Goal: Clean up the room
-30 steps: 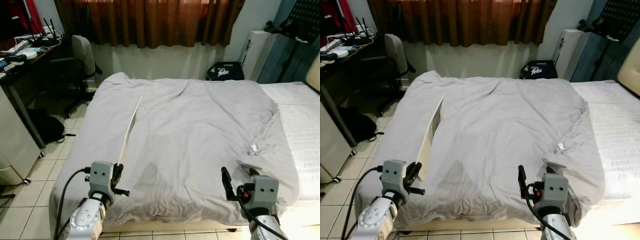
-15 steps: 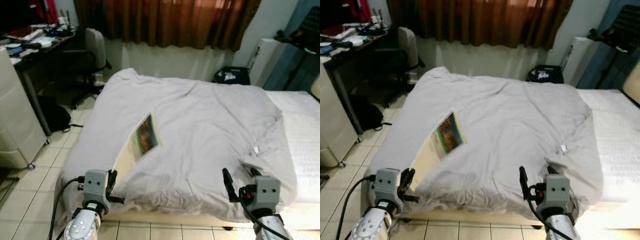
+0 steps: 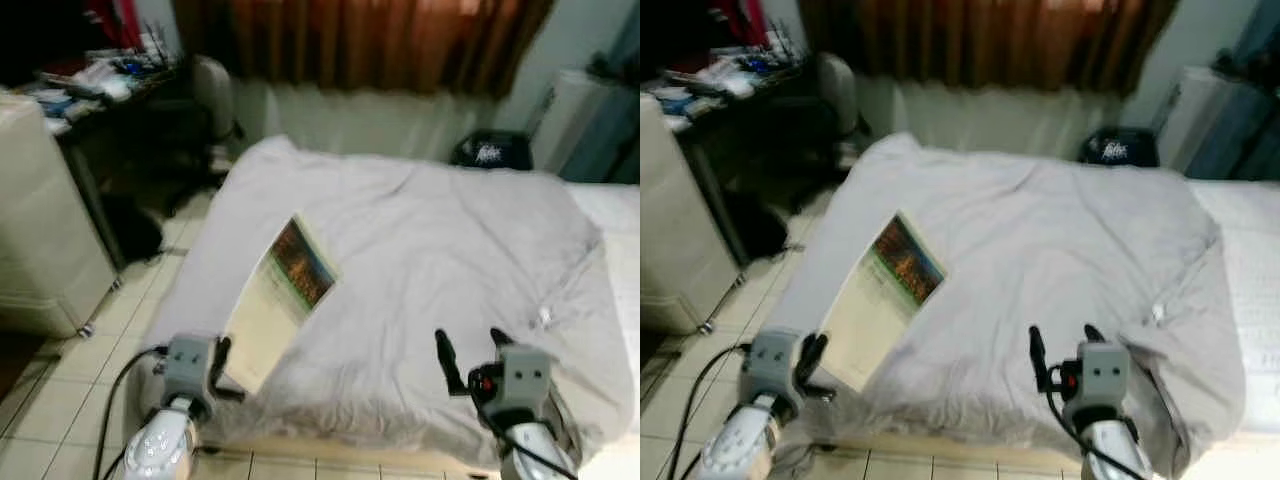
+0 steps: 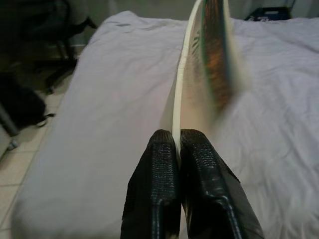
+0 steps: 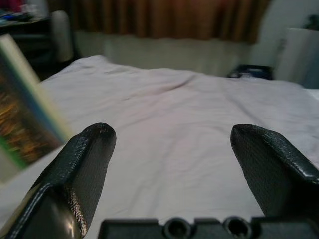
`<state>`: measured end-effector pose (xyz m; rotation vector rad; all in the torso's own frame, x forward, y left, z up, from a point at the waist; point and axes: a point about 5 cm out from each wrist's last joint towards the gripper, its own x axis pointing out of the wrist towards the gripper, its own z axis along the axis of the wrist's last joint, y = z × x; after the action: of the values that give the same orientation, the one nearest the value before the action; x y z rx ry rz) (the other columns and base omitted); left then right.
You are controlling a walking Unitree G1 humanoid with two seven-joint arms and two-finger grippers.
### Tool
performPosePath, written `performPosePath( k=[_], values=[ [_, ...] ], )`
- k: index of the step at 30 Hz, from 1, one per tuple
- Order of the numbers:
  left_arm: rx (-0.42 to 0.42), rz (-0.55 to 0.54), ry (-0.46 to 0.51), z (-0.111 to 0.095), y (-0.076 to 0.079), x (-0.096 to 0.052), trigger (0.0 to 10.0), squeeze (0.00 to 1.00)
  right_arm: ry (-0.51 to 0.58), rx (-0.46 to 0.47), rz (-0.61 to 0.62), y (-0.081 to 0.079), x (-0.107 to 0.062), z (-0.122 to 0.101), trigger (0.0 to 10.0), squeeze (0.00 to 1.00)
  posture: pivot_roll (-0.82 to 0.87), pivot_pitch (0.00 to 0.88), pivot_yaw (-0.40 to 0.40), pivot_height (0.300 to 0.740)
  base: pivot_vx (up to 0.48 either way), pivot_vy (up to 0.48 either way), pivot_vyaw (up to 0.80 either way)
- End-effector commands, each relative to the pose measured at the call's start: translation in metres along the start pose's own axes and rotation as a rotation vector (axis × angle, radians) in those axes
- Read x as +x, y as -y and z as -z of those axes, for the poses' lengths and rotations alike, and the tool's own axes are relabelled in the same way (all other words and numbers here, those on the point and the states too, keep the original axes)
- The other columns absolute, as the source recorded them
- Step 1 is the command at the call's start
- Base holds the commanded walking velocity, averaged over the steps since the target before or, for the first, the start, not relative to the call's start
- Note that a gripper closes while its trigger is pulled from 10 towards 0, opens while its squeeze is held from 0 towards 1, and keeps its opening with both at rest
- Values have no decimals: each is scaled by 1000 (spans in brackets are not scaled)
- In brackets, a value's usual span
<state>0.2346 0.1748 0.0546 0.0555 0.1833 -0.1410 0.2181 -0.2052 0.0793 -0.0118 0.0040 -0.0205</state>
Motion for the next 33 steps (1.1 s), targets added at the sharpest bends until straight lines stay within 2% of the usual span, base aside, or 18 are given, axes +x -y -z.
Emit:
performPosePath(
  k=[1,3,6,7,8,17,18,20,21,22,25,33],
  values=[
    [2,24,134,-27,11,5,10000,0,34,2,54,14,-2,-9,10000,0,15,0,-66,740,0,0,0],
    [21,49,230,-53,17,7,10000,0,90,27,51,9,2,-23,10000,0,26,0,-64,740,0,0,0],
    [19,74,255,-62,22,5,10000,0,115,28,13,3,0,-31,10000,0,30,0,-61,740,0,0,0],
    [19,74,255,-62,22,5,10000,0,115,28,13,3,0,-31,10000,0,30,0,-61,740,0,0,0],
    [44,184,234,-56,26,-23,10000,0,88,-14,-83,0,-20,-30,10000,0,40,0,-62,740,0,0,0],
    [44,184,234,-56,26,-23,10000,0,88,-14,-83,0,-20,-30,10000,0,40,0,-62,740,0,0,0],
    [51,223,223,-54,27,-34,10000,0,68,-21,-108,0,-28,-28,10000,0,39,0,-63,740,0,0,0],
    [19,200,203,-49,25,-30,10000,0,45,-32,-100,1,-26,-22,10000,0,35,0,-58,740,424,0,0],
    [11,171,185,-46,24,-23,10000,0,34,-44,-83,1,-22,-18,10000,0,33,0,-53,740,454,0,0],
    [11,171,185,-46,24,-23,10000,0,34,-44,-83,1,-22,-18,10000,0,33,0,-53,740,454,0,0],
    [28,176,149,-39,27,-9,10000,0,23,-44,-51,-7,-9,-9,10000,0,17,0,-35,740,453,0,-267],
    [22,198,128,-39,27,-4,10000,0,-18,-57,-46,-7,-2,-1,10000,0,6,0,-27,740,451,0,-800]
  ],
)
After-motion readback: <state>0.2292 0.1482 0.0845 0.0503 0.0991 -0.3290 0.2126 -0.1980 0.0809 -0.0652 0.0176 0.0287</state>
